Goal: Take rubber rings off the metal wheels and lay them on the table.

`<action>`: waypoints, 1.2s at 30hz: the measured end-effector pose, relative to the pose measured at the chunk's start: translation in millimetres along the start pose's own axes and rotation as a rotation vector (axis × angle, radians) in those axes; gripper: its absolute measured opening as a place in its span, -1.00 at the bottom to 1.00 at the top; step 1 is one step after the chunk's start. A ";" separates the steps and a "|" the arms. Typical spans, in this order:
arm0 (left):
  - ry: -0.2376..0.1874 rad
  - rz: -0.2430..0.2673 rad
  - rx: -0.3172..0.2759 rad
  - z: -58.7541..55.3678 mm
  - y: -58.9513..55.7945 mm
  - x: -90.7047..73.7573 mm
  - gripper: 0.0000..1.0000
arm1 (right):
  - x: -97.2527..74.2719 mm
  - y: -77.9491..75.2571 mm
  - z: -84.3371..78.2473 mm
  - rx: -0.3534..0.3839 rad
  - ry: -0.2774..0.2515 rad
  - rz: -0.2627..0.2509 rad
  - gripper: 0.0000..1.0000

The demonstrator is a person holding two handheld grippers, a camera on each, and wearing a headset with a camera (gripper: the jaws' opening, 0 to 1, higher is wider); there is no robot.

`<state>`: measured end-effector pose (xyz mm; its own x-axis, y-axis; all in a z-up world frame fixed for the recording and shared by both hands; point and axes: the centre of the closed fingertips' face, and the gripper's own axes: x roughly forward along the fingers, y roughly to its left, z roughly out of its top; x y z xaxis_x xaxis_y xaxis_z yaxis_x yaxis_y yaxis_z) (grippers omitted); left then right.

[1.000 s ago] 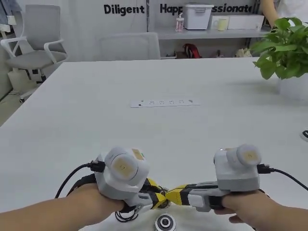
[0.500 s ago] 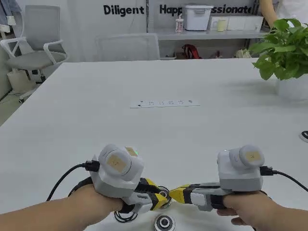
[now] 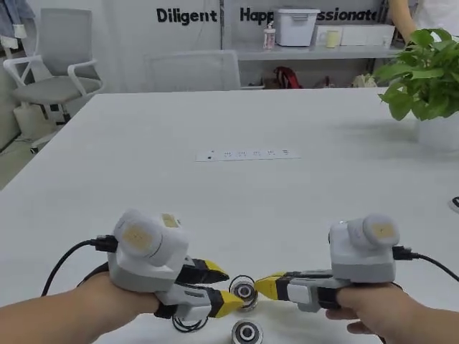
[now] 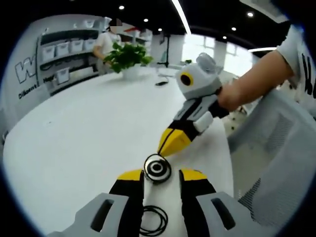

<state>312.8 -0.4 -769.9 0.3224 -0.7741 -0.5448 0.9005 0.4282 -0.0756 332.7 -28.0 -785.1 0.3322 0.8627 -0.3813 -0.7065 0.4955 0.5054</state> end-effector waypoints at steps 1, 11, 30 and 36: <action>-0.006 0.004 0.000 0.4 1.7 -3.4 -0.40 | 0.1 0.7 0.0 -0.001 0.001 0.003 -1.00; -0.028 0.032 0.008 -4.8 11.6 -31.2 -0.20 | 1.8 13.9 3.0 0.018 -0.002 0.060 -1.00; -0.012 0.074 -0.005 -34.0 23.8 -68.0 0.16 | 29.2 40.0 7.5 0.030 0.039 0.137 -1.00; 0.001 0.087 -0.015 -43.4 28.2 -74.6 0.18 | 43.3 50.8 8.4 0.028 0.052 0.153 -1.00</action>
<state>301.5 89.6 -767.6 0.3994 -0.7332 -0.5504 0.8643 0.5013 -0.0406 316.5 35.4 -769.5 0.1888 0.9221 -0.3377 -0.7280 0.3622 0.5821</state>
